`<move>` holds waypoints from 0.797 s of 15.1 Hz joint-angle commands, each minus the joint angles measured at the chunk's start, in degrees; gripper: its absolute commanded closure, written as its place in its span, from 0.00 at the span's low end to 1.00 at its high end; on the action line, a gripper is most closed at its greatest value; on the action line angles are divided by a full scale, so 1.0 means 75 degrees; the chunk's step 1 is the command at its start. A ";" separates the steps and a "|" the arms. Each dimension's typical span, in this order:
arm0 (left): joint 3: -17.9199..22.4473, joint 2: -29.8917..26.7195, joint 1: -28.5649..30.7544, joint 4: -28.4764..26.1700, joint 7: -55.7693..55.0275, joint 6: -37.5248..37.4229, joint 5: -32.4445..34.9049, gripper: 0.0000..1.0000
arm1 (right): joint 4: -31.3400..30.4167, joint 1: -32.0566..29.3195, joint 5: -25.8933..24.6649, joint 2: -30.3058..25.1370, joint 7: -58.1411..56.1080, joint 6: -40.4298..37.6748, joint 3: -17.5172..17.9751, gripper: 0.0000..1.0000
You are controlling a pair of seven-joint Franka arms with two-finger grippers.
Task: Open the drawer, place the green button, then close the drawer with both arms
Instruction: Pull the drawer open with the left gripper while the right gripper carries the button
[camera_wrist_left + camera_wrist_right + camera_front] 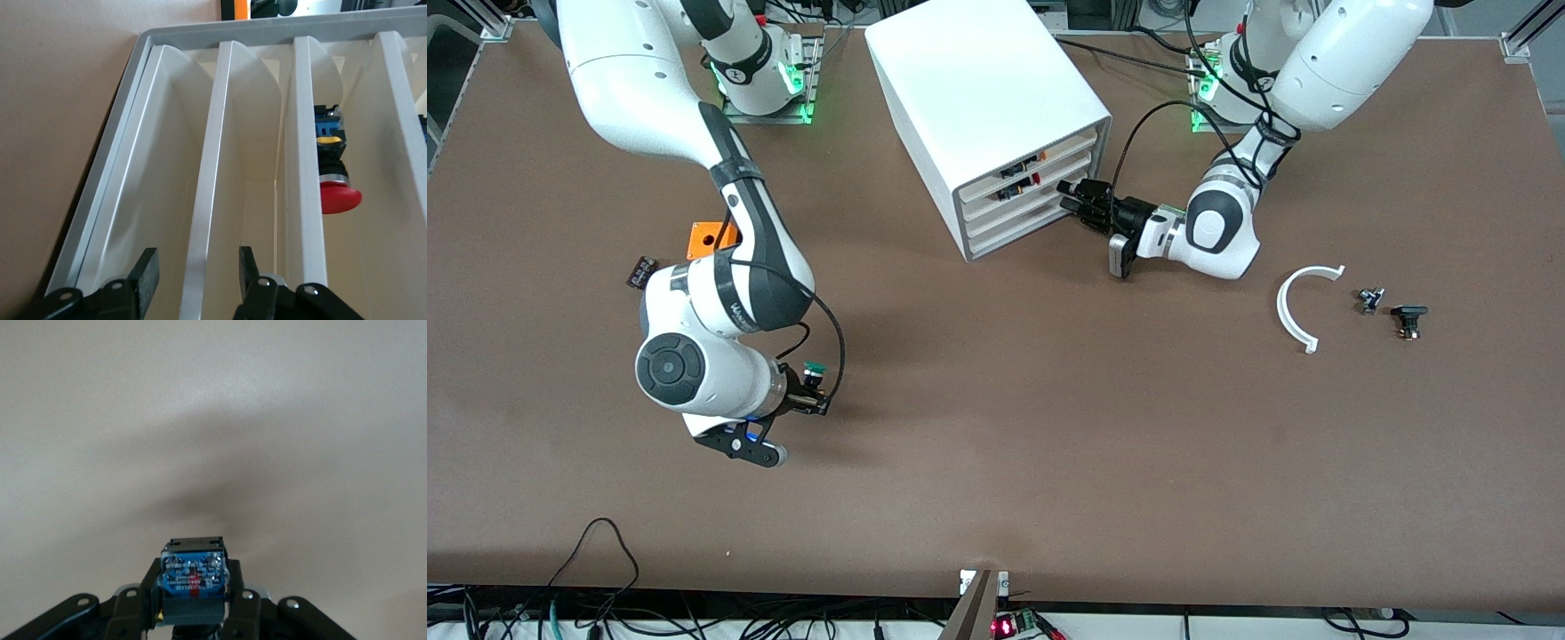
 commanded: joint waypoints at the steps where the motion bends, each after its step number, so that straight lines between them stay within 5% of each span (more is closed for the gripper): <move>1: -0.0163 0.0237 0.0023 -0.0053 0.0523 0.0062 -0.0341 0.64 | 0.0310 0.0297 0.0010 0.0047 0.1116 -0.0324 -0.0019 1.00; 3: -0.0187 0.0261 0.0023 -0.0041 0.0535 0.0062 -0.0341 0.96 | 0.0660 0.0438 0.0033 0.0059 0.1773 -0.0534 0.0062 1.00; 4: -0.0187 0.0250 0.0023 -0.0041 0.0581 0.0038 -0.0330 1.00 | 0.0824 0.0450 0.0022 0.0047 0.2113 -0.0698 0.0237 1.00; 12: -0.0070 0.0215 0.0257 0.0450 0.0383 0.0003 -0.0201 1.00 | 0.1470 0.0543 0.0022 -0.0199 0.4843 -0.1344 0.1023 1.00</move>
